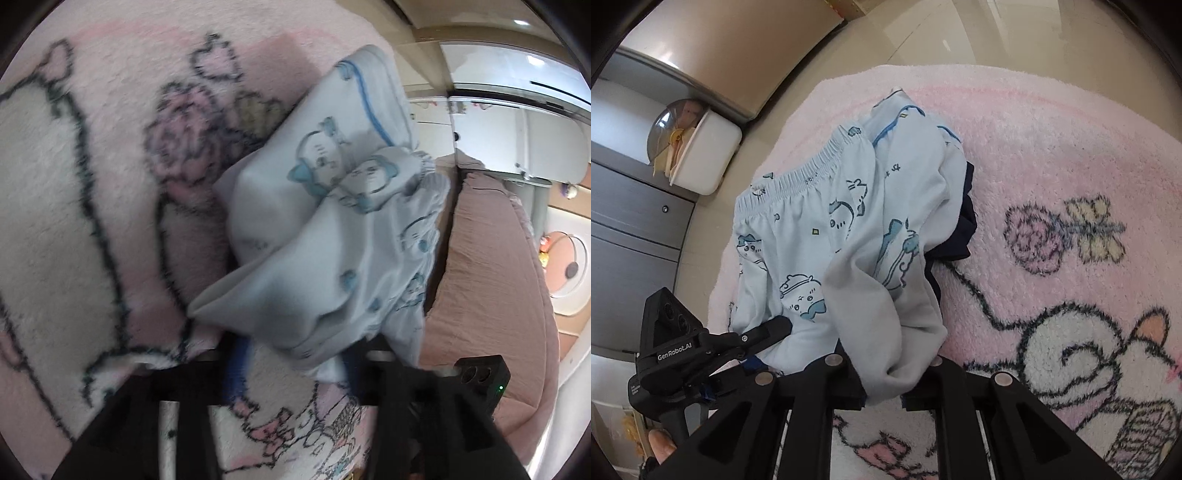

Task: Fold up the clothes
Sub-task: 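Lower the bundle onto the rug with both grippers, then open both grippers to release the folded bundle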

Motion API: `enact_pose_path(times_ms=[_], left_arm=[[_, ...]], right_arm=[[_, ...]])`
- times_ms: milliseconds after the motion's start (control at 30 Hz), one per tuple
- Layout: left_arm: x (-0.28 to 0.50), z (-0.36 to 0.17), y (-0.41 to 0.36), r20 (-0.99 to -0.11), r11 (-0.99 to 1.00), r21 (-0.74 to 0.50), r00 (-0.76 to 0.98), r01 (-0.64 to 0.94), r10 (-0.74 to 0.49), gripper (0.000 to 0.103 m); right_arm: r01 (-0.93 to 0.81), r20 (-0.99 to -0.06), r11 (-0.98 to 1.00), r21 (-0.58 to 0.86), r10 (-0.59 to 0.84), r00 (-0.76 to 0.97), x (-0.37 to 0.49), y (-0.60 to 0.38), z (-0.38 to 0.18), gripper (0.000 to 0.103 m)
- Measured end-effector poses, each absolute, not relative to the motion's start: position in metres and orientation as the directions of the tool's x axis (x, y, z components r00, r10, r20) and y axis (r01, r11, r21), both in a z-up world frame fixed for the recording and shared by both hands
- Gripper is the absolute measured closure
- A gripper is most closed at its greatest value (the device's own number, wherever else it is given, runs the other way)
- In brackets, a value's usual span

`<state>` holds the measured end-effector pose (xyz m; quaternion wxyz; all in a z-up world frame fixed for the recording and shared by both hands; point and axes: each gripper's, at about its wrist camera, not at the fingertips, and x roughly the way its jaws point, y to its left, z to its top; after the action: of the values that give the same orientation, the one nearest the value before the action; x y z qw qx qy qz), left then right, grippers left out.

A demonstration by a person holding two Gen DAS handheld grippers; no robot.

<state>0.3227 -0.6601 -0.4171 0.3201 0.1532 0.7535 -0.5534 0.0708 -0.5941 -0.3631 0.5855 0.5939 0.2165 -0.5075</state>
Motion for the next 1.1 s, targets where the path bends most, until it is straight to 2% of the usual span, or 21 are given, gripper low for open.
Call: enact_pose_path(times_ms=[33, 67, 100, 233, 300, 433, 633, 733, 800, 933, 1100], left_arm=[[0.326, -0.416, -0.659, -0.645, 0.349, -0.74, -0.753, 0.575, -0.129, 0.035], [0.33, -0.414, -0.657, -0.639, 0.357, -0.744, -0.757, 0.564, -0.136, 0.025], [0.334, -0.413, -0.656, -0.634, 0.366, -0.747, -0.76, 0.555, -0.142, 0.022], [0.352, -0.412, -0.648, -0.647, 0.422, -0.728, -0.745, 0.54, -0.163, 0.02], [0.361, -0.41, -0.644, -0.641, 0.438, -0.731, -0.747, 0.523, -0.179, 0.02], [0.373, -0.409, -0.637, -0.627, 0.453, -0.742, -0.752, 0.494, -0.206, 0.019], [0.379, -0.41, -0.633, -0.629, 0.463, -0.738, -0.748, 0.49, -0.212, 0.019], [0.382, -0.392, -0.631, -0.592, 0.405, -0.783, -0.764, 0.472, -0.255, 0.019], [0.374, -0.372, -0.634, -0.564, 0.304, -0.82, -0.777, 0.486, -0.279, 0.019], [0.36, -0.33, -0.646, -0.496, 0.115, -0.867, -0.811, 0.485, -0.31, 0.019], [0.331, -0.312, -0.673, -0.428, 0.047, -0.9, -0.858, 0.433, -0.284, 0.019]], right_arm=[[0.848, -0.859, -0.236, 0.475, -0.334, 0.388, 0.069, -0.593, -0.363, 0.08], [0.844, -0.862, -0.253, 0.473, -0.331, 0.383, 0.066, -0.592, -0.363, 0.077], [0.84, -0.866, -0.272, 0.469, -0.329, 0.376, 0.063, -0.59, -0.363, 0.067], [0.836, -0.874, -0.296, 0.462, -0.31, 0.373, 0.058, -0.586, -0.368, 0.04], [0.831, -0.876, -0.309, 0.463, -0.305, 0.375, 0.055, -0.583, -0.37, 0.035], [0.818, -0.873, -0.329, 0.472, -0.302, 0.382, 0.051, -0.576, -0.369, 0.028], [0.839, -0.887, -0.323, 0.438, -0.308, 0.344, 0.054, -0.572, -0.363, 0.028], [0.85, -0.896, -0.335, 0.405, -0.33, 0.297, 0.05, -0.569, -0.357, 0.028], [0.86, -0.88, -0.322, 0.396, -0.4, 0.256, 0.047, -0.565, -0.339, 0.028], [0.901, -0.815, -0.207, 0.381, -0.534, 0.222, 0.054, -0.566, -0.297, 0.028], [0.93, -0.748, -0.011, 0.368, -0.598, 0.289, 0.082, -0.595, -0.271, 0.028]])
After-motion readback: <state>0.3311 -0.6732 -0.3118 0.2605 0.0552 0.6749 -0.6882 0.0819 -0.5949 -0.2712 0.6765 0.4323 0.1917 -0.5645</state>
